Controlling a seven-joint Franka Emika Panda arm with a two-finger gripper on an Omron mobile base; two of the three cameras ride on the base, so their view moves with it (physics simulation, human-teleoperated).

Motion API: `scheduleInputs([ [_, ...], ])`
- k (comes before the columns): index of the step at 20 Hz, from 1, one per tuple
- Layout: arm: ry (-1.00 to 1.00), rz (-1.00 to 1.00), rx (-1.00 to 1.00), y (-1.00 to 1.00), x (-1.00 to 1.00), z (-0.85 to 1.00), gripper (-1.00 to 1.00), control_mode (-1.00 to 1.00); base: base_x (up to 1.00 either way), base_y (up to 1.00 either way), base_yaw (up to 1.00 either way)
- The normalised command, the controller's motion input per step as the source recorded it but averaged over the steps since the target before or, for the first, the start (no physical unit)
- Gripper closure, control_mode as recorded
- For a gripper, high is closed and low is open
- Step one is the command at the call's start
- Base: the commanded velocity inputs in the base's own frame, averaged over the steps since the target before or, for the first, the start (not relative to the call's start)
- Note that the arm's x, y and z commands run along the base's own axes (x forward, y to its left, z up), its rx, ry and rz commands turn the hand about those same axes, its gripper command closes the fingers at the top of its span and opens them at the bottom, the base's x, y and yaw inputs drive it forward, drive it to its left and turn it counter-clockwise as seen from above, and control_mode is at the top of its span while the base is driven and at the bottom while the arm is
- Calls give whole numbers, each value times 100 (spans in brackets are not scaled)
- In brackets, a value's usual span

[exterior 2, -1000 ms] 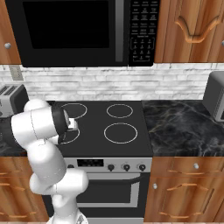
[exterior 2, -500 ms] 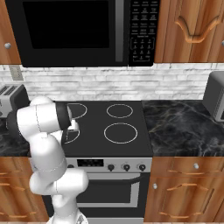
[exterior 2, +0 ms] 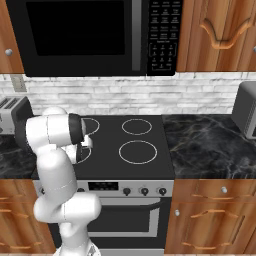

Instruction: Move the pot and pan from the stove into the sink.

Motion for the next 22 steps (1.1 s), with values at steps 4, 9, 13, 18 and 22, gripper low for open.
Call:
scheduleInputs([
  [4,-2,0,0,0,13,-19,-100,-100,0,0,0],
  [9,-1,0,0,0,6,-3,-100,-100,0,0,0],
  [13,0,0,0,0,0,0,-100,-100,0,0,0],
  [18,0,0,0,0,0,0,100,-100,0,0,0],
  [22,0,0,0,0,0,0,100,-100,0,0,0],
])
